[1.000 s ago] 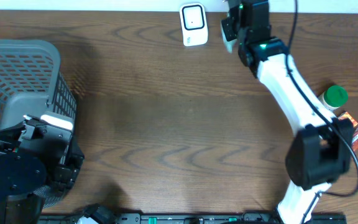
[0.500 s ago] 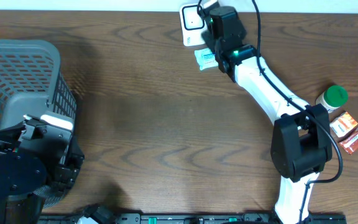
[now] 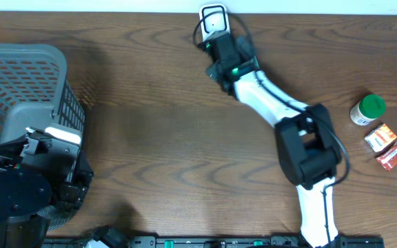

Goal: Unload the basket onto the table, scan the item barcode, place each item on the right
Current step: 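Lift the wipes pack up to the white scanner with the right gripper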

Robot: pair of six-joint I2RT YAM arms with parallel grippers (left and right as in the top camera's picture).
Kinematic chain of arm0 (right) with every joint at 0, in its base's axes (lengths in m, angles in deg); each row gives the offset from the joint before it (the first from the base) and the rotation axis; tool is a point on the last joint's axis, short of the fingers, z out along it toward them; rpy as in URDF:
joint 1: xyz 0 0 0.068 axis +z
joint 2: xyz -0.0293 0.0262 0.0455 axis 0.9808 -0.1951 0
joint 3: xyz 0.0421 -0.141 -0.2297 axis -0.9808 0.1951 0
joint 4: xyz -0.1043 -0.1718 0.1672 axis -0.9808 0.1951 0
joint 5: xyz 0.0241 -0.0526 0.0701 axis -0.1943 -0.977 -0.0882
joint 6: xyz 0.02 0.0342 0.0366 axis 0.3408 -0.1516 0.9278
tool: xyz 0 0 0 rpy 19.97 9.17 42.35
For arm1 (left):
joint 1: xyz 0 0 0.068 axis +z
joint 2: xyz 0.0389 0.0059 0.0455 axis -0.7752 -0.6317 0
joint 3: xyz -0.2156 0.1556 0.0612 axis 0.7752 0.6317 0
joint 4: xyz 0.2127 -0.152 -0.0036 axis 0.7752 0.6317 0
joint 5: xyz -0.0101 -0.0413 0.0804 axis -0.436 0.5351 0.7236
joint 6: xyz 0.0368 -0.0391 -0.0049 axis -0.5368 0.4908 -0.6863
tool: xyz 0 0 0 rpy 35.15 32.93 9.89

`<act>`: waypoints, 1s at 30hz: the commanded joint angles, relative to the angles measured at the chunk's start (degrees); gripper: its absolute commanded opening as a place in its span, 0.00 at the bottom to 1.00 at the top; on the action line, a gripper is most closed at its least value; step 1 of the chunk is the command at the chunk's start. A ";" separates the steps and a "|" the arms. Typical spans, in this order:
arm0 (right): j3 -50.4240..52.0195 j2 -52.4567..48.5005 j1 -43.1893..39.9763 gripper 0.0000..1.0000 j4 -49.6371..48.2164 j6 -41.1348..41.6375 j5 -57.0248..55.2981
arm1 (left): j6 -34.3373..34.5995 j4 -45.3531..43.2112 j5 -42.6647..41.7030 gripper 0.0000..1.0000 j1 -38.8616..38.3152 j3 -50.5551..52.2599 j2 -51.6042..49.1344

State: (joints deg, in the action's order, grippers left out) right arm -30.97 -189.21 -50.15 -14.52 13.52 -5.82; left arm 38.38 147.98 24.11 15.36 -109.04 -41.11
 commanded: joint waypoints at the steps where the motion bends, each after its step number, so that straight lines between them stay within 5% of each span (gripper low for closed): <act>1: -0.72 -2.45 1.09 0.99 -0.83 -1.22 -3.34 | -0.15 0.00 0.48 0.82 0.02 0.04 0.35; 15: -0.72 -11.80 1.38 0.99 -3.52 2.75 -8.24 | -0.15 0.00 0.48 0.82 0.02 0.04 0.35; 23: -0.70 -16.85 -1.33 0.99 7.10 17.09 4.11 | -0.15 0.00 0.48 0.82 0.02 0.04 0.35; 30: -0.72 -20.81 -2.93 0.95 9.90 17.64 6.86 | -0.15 0.00 0.50 0.82 0.02 0.04 0.35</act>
State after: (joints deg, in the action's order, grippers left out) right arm -37.46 -197.74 -51.46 -8.62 31.31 -5.87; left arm 38.38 147.98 24.11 15.36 -109.04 -41.11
